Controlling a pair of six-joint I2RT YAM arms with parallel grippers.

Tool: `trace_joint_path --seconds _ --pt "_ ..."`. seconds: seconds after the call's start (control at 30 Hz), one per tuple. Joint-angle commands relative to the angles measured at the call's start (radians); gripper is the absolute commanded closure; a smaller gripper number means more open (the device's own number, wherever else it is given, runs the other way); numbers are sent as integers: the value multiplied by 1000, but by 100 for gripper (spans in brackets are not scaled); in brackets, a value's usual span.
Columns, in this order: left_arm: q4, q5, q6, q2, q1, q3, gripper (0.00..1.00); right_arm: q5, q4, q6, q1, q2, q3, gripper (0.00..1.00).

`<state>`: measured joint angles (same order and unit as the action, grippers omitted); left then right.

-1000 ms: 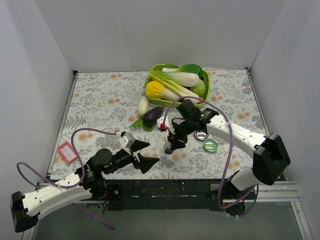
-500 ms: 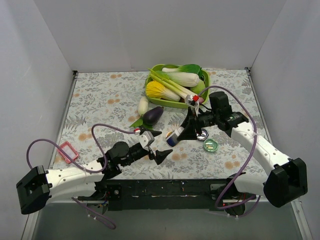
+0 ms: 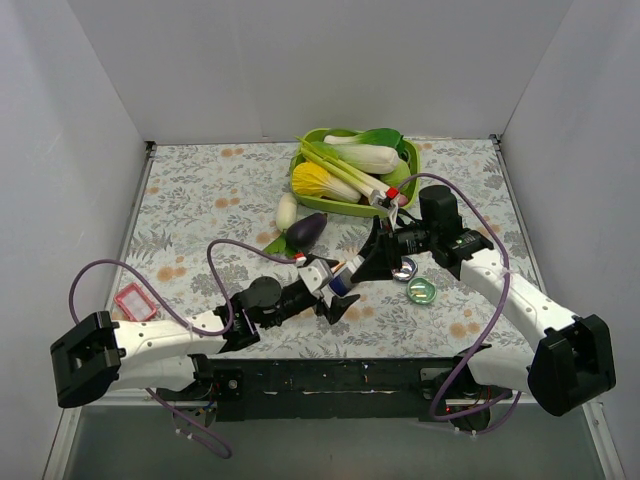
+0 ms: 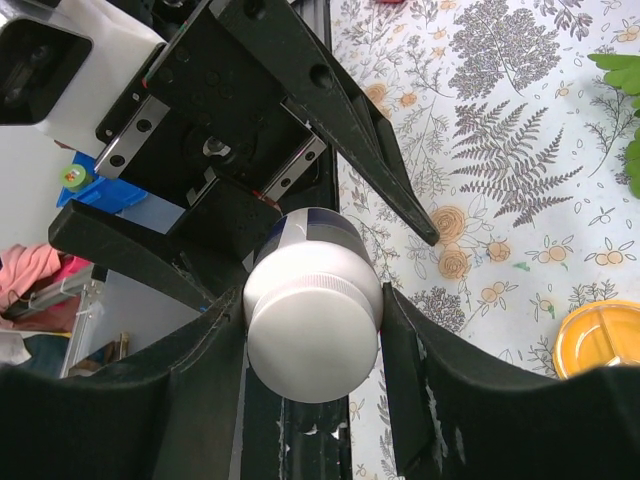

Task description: Sort the pills into containers

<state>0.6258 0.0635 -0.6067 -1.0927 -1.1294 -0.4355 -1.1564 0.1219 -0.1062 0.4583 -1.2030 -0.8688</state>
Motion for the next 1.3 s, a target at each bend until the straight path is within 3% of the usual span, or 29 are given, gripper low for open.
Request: trace_joint_path --seconds 0.0,0.17,0.27,0.3,0.33,0.37,0.47,0.5,0.53,0.57,0.6,0.67,0.77,1.07,1.27 --pt "-60 47 31 1 -7 -63 16 -16 -57 -29 -4 33 14 88" --pt "-142 53 18 -18 -7 -101 27 35 -8 20 -3 34 2 88" --pt "-178 56 1 -26 -7 -120 51 57 7 39 -3 34 -2 88" --pt "-182 58 -4 -29 -6 -121 65 61 13 45 -1 36 -4 88" --pt "-187 59 -7 -29 -7 -123 88 69 22 56 -1 37 -6 88" --pt "-196 64 -10 -27 -7 -123 99 75 31 81 -1 39 -9 87" --pt "-215 61 -18 -15 -7 -118 100 87 87 168 -1 46 -24 63" --pt "-218 59 -19 -3 -7 -106 100 86 128 193 -1 51 -33 41" --pt "-221 56 -19 7 -6 -97 100 89 151 221 -1 60 -57 31" --pt "-225 50 -19 17 -7 -88 100 101 183 293 -1 63 -74 14" --pt "-225 47 -18 30 -7 -75 100 121 214 330 -1 69 -91 10" --pt "-221 38 -13 76 -7 -34 100 208 304 394 -13 86 -150 8" --pt "-206 13 -2 142 -6 18 100 207 331 405 -41 108 -167 7" --pt "-207 -7 7 149 -7 15 100 169 101 -181 -30 69 -75 16" --pt "-187 9 15 110 -7 -5 100 290 142 -211 48 37 -67 16"
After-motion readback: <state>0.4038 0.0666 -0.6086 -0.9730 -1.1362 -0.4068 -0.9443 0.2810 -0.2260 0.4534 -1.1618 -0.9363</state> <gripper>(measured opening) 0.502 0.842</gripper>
